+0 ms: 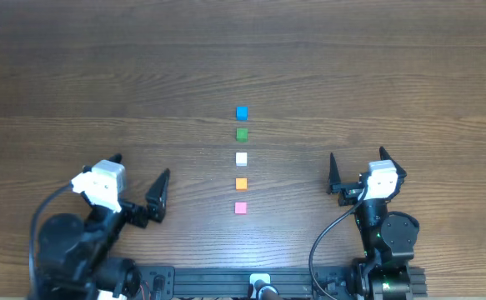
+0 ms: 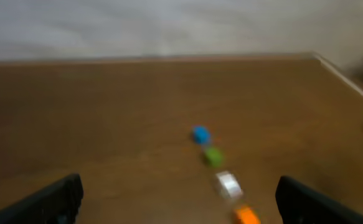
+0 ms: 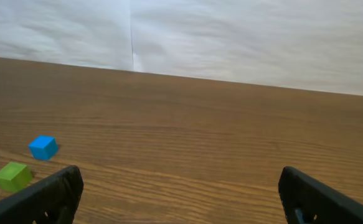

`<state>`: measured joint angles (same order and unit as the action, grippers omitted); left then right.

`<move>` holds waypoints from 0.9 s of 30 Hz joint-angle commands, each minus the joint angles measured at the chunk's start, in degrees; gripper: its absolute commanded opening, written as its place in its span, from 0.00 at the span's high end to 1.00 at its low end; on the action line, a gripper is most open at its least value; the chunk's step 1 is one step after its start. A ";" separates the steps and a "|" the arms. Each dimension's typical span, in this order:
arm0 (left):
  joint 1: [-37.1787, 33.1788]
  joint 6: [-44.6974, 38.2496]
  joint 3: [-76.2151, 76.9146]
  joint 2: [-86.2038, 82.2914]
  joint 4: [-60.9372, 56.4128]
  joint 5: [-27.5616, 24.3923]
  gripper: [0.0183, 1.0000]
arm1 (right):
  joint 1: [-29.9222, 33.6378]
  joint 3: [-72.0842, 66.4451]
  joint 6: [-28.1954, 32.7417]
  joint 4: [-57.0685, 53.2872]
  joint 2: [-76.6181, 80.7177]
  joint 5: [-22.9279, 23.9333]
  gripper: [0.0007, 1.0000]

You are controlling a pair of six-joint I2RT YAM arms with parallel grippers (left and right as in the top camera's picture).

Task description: Stack Cubes

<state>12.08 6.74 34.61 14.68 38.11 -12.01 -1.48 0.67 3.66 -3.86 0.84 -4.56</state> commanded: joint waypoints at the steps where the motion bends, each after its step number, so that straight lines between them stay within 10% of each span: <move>1: 10.73 0.17 11.80 12.33 6.78 -2.01 0.00 | 0.31 -0.35 0.26 -0.17 -0.52 0.33 0.01; 10: 29.38 3.15 20.96 38.77 10.12 -13.77 0.00 | 0.31 -0.35 0.26 -0.17 -0.52 0.33 0.01; 27: 39.34 48.33 20.92 69.66 10.75 5.64 0.00 | 0.31 -0.35 0.26 -0.17 -0.52 0.33 0.01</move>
<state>50.50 46.11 54.68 80.34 49.43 -10.76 -1.48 0.67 3.64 -3.84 0.84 -4.40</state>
